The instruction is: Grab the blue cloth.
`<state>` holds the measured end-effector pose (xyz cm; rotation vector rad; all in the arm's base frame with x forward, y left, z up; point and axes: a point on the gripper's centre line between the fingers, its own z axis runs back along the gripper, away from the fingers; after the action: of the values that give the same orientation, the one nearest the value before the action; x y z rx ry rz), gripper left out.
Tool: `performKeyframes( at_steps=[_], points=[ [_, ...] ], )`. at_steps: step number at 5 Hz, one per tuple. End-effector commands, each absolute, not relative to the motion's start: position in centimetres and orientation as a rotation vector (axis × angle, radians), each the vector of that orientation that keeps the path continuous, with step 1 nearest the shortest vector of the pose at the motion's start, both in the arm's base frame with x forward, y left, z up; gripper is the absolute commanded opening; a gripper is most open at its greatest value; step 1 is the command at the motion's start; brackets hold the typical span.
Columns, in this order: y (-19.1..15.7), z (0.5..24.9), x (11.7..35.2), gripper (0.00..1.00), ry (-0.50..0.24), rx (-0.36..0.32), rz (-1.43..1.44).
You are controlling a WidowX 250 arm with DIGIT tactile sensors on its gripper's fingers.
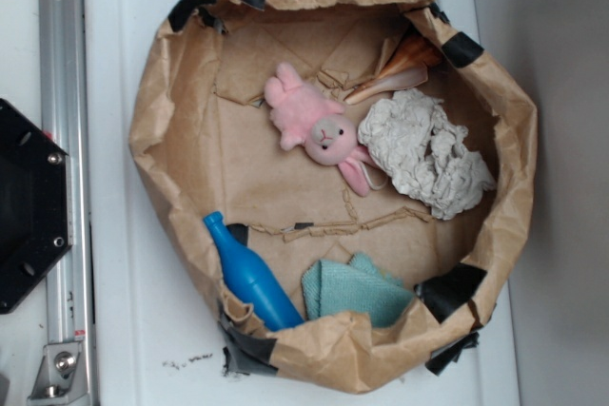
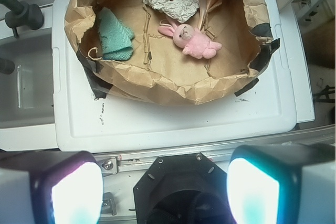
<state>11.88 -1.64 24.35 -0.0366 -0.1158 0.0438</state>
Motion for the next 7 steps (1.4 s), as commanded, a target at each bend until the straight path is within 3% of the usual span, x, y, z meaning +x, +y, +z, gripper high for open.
performKeyframes(
  at_steps=[1,2,3,4,5,6,7],
  points=[
    [-1.6,24.3,11.9,1.00,-0.116,-0.037,0.044],
    [-1.8,22.5,16.3,1.00,-0.232,-0.003,0.058],
    [-2.5,20.0,21.3,1.00,-0.313,-0.116,-0.001],
    [-3.8,17.9,25.0,1.00,-0.294,-0.176,-0.060],
    [-5.4,13.8,26.9,1.00,-0.261,-0.103,-0.141],
    [-5.2,10.1,27.1,1.00,-0.253,-0.006,-0.180],
    [-4.5,8.0,27.1,1.00,-0.263,-0.013,-0.217]
  ],
)
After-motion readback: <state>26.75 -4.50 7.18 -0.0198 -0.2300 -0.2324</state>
